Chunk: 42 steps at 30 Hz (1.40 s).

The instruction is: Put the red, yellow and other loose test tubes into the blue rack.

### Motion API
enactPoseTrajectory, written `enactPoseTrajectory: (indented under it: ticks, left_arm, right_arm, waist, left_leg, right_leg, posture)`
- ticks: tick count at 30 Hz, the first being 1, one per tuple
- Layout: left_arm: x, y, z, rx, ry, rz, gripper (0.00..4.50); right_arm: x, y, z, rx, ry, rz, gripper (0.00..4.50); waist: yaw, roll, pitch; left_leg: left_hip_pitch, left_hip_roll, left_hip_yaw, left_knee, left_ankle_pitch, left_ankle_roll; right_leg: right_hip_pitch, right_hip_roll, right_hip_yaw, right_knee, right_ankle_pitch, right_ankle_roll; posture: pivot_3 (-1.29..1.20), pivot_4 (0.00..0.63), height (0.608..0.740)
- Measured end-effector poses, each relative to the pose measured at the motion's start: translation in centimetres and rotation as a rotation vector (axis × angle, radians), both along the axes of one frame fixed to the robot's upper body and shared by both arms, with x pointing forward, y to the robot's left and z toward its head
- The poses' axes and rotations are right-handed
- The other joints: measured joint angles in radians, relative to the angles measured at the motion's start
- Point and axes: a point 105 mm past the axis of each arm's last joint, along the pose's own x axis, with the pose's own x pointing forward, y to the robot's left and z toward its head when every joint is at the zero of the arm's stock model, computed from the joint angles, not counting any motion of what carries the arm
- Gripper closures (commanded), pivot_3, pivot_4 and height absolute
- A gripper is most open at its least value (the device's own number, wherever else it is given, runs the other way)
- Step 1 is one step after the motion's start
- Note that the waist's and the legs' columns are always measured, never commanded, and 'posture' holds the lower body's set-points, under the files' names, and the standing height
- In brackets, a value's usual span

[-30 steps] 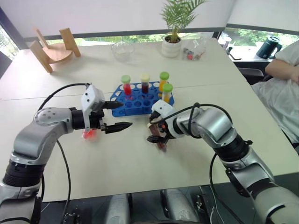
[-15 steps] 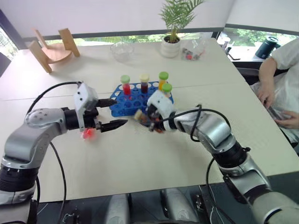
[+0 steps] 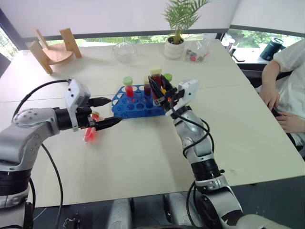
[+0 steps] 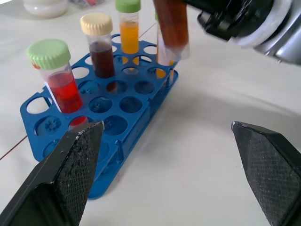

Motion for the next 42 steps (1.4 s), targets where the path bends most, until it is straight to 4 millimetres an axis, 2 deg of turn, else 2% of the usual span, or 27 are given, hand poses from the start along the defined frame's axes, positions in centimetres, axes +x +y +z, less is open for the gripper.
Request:
enactPoseTrajectory:
  ticks: [4,11,17,29,37,42]
  left_arm:
    - [0.1,-0.1,0.0,-0.005,0.004,0.006,0.00]
    - [-0.2,-0.6,0.1,-0.004,0.004,-0.010,0.00]
    - [-0.4,-0.4,0.1,0.011,0.010,-0.008,0.00]
    - [-0.7,-0.1,0.0,0.035,0.021,-0.005,0.00]
    - [-0.7,-0.1,-0.1,0.034,0.023,-0.003,0.00]
    - [-0.7,-0.2,-0.1,0.034,0.019,-0.004,0.00]
  right_arm:
    - [0.7,0.1,-1.5,0.010,0.015,-0.015,3.67]
    - [1.6,0.8,-1.1,0.034,-0.017,-0.012,3.67]
    - [2.0,1.8,-2.4,0.040,0.016,0.002,3.67]
    - [2.4,2.3,-2.6,0.017,-0.009,0.006,3.67]
    - [3.4,1.2,-2.2,0.067,0.024,-0.096,3.67]
    - [3.3,1.2,-2.2,0.061,0.028,-0.133,3.67]
  waist:
    - [-0.001,0.000,0.000]
    - [-0.001,0.000,0.000]
    - [-0.002,0.000,0.000]
    - [-0.006,0.000,0.000]
    - [-0.006,0.000,0.000]
    - [-0.004,0.000,0.000]
  left_leg:
    - [0.000,0.000,0.000,0.000,0.000,0.000]
    - [0.000,0.000,0.000,0.000,0.000,-0.001]
    - [0.000,0.000,0.000,0.000,0.000,-0.001]
    - [0.002,0.000,0.000,0.000,0.002,-0.004]
    - [0.002,0.000,-0.001,0.000,0.003,-0.006]
    - [0.002,0.000,-0.001,0.000,0.003,-0.006]
  right_leg:
    - [0.000,0.000,0.000,0.000,0.000,0.000]
    - [0.000,0.000,0.000,0.001,0.000,0.000]
    - [0.000,0.000,0.000,0.001,0.000,0.000]
    - [0.001,0.000,0.000,0.003,0.000,-0.001]
    - [0.001,0.000,0.000,0.003,0.001,-0.001]
    - [0.001,0.000,0.000,0.003,0.001,-0.001]
  posture:
    - [0.00,0.150,0.740]
    - [0.00,0.150,0.740]
    - [0.00,0.150,0.740]
    - [0.00,0.150,0.740]
    - [0.00,0.150,0.740]
    - [0.00,0.150,0.740]
